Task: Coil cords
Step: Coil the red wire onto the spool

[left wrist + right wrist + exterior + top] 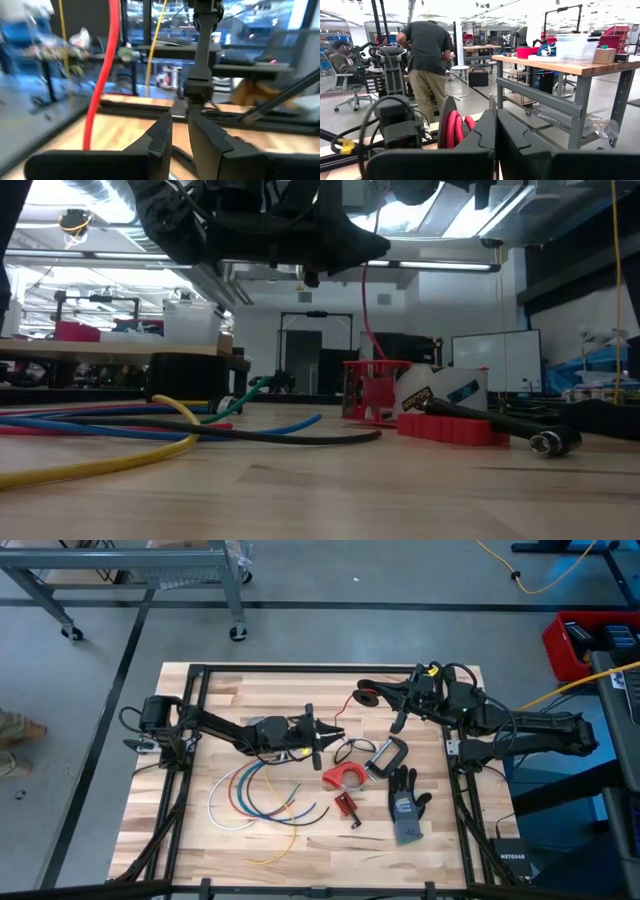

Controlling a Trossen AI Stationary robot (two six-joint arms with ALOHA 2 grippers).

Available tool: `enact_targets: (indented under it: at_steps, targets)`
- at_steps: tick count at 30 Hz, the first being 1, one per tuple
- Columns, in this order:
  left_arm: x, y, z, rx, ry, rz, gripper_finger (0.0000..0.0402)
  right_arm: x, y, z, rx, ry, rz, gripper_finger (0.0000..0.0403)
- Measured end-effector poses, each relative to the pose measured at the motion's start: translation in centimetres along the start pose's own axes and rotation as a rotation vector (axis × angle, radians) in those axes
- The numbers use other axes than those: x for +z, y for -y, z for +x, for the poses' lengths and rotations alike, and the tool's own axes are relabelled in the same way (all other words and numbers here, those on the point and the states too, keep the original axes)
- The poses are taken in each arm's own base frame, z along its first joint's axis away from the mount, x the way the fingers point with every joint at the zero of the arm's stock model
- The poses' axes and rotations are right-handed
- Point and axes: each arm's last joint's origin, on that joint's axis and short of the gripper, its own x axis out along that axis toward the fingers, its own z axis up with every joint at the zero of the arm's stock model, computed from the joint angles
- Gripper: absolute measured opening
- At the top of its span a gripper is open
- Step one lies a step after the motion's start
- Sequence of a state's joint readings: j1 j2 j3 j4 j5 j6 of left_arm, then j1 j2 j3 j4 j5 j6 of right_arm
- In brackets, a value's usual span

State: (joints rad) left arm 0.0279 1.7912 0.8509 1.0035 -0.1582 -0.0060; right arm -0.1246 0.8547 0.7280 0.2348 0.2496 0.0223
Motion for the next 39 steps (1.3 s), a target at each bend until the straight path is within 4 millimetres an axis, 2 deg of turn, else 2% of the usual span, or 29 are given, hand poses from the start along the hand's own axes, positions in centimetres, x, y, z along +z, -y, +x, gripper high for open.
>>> enact_targets:
  at_steps: [6,18,32,36,39]
  targets:
    - [0.1,0.1,-0.1,0.146,-0.005,0.156,0.0056,0.0,0.0,0.0,0.0,0.0,0.007,0.0003]
    - [0.4,0.6,-0.4,0.288,-0.012,0.327,0.0056,0.0,0.0,0.0,0.001,0.001,0.008,0.0003]
    - [0.4,-0.3,-0.3,0.352,-0.025,0.325,0.0056,0.0,0.0,0.0,0.001,0.003,0.008,0.0003]
    - [0.3,-0.6,-0.3,0.343,-0.02,0.263,0.0056,0.0,0.0,0.0,0.002,0.003,0.008,0.0003]
    - [0.3,-0.6,-0.2,0.271,-0.003,0.199,0.0056,0.0,0.0,0.0,0.003,0.004,0.009,0.0003]
